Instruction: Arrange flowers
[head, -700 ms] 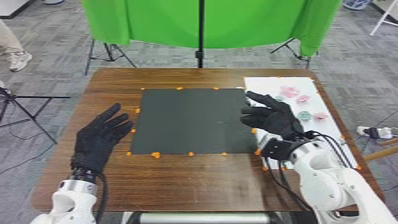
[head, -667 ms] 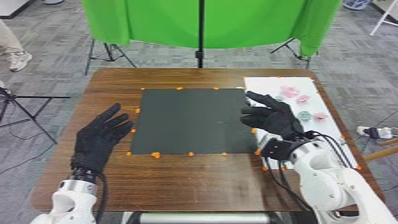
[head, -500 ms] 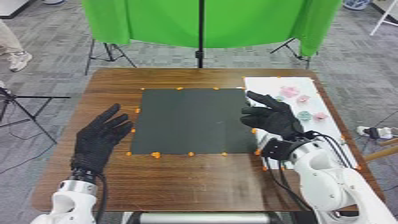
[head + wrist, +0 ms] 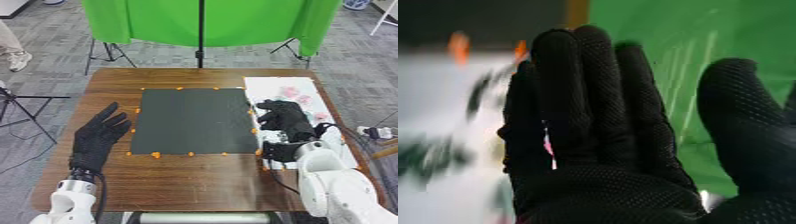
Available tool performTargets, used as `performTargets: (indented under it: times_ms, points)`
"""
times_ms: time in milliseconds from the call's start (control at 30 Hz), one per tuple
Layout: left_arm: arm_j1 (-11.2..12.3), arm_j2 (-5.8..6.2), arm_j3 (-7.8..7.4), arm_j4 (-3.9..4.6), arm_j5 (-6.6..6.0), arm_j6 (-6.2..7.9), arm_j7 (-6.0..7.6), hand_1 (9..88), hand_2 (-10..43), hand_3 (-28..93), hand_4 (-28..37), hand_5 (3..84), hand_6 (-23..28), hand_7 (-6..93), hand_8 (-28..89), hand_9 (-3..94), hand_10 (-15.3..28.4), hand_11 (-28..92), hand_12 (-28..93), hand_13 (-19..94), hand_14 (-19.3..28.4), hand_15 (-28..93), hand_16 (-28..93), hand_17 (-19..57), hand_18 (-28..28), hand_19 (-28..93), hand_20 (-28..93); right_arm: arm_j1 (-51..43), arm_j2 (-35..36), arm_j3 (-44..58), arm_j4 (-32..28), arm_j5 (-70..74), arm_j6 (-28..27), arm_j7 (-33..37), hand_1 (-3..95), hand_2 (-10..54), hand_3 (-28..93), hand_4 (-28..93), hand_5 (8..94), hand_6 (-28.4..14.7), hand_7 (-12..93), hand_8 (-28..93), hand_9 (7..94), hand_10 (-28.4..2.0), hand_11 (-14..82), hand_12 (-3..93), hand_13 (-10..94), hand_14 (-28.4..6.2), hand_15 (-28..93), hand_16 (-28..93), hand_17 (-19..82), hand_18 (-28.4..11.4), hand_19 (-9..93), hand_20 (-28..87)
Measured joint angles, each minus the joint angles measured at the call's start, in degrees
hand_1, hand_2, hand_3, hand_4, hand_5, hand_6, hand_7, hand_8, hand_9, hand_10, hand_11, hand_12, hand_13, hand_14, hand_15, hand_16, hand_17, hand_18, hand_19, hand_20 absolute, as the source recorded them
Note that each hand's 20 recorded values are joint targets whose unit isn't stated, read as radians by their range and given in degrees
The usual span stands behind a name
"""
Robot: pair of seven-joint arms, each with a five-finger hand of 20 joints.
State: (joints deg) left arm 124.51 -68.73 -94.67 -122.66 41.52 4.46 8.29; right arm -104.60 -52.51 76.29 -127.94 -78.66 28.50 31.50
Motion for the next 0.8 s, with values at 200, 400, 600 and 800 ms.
performTargets:
  times_ms: [200,400,600,800]
  points:
    - [0.51,0.52,-0.24,-0.42,-0.33,0.47,1.11,25.7,7.1,79,-24.2,40.4,9.3,13.3,-10,37.9,20.3,25,11,27,27.7,54,-8,-7.8,25.7,56,9,2.86,4.05,-3.73,-2.73,-14.67,5.64,16.54,34.7,-2.8,76,-24,70.1,-5.7,27,-15,72.2,-16.7,53.8,18.6,71,-12.5,76,14,31,-26.4,91,27]
    - [1.32,1.42,-0.62,-0.73,-0.86,1.22,2.23,25.6,7.1,79,-24.1,40.5,9.4,13.4,-10,38.1,20.4,25,11,27,27.7,54,-8,-7.8,25.8,56,9,2.36,4.52,-4.39,-3.58,-33.32,-13.25,32.28,36.9,-6.7,75,-23,70.6,-7.2,24,-13,73.1,-18.4,54.2,19.3,72,-13.1,77,14,34,-28.1,93,27]
    - [1.49,1.72,-0.66,-0.74,-1.06,1.43,2.61,25.6,7.1,79,-24.1,40.4,9.4,13.6,-10,38.0,20.4,26,11,28,27.7,54,-8,-7.7,25.8,56,9,3.07,4.46,-9.33,-1.36,-47.64,-25.04,42.99,40.0,-9.3,75,-23,71.6,-7.8,22,-12,73.1,-19.0,53.4,19.6,73,-13.1,77,14,35,-28.4,93,27]
    - [1.71,1.7,-0.92,-0.74,-1.07,1.53,2.67,25.6,7.1,79,-24.1,40.5,9.5,13.8,-10,38.1,20.5,26,11,27,27.8,54,-8,-7.7,25.8,56,9,3.93,4.35,-11.46,0.66,-56.21,-26.57,42.72,39.6,-9.5,74,-24,71.0,-8.1,22,-12,72.3,-19.5,53.4,19.8,73,-13.1,77,15,35,-28.4,93,27]
